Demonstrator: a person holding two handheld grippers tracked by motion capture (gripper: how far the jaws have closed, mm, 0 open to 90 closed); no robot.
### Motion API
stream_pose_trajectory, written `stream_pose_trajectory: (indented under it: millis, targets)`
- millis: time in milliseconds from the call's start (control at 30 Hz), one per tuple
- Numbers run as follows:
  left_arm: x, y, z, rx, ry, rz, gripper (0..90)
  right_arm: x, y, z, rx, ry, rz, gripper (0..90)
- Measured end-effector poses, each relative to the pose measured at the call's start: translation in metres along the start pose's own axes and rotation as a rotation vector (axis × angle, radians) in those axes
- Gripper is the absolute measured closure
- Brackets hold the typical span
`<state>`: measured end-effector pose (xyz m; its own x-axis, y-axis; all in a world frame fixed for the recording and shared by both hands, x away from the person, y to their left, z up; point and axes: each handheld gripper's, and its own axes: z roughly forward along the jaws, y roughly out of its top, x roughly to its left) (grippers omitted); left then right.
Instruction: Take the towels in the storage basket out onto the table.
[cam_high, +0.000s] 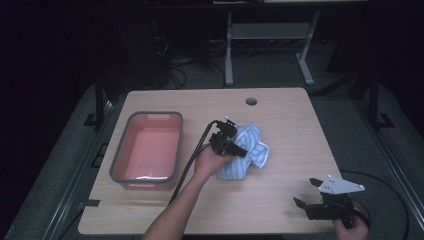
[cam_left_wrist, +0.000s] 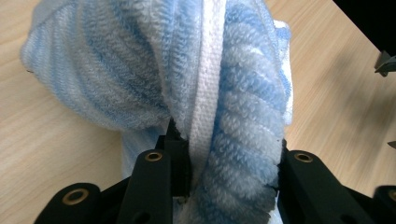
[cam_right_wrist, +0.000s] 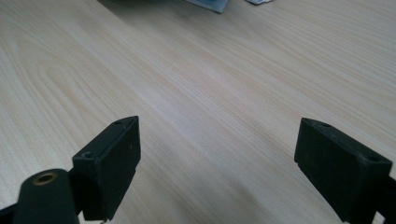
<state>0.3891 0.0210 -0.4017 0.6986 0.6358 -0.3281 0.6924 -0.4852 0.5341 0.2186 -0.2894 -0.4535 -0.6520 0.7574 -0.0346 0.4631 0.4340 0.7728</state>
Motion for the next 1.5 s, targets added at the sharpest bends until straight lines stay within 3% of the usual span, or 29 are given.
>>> stream_pose_trajectory:
  millis: [300,633,933,1100,1500]
  targets:
    - [-0.001,-0.003,0.013,0.005,0.026,-0.013,62.4,0.000,0.000,-0.001,0.001,-0.001,0.000,13.8]
    - [-0.007,-0.005,0.025,0.040,0.025,0.017,55.7,0.001,0.000,0.000,0.000,0.000,-0.005,13.8]
    - [-0.005,-0.008,0.025,0.035,0.002,0.005,53.3,0.001,0.001,0.000,0.001,0.000,-0.007,13.8]
    - [-0.007,-0.010,0.022,0.005,-0.050,-0.029,47.0,0.002,0.001,0.001,0.006,0.001,-0.009,13.8]
    - [-0.011,-0.012,0.014,-0.008,-0.049,-0.018,39.9,0.002,0.001,0.002,0.004,-0.002,-0.006,13.8]
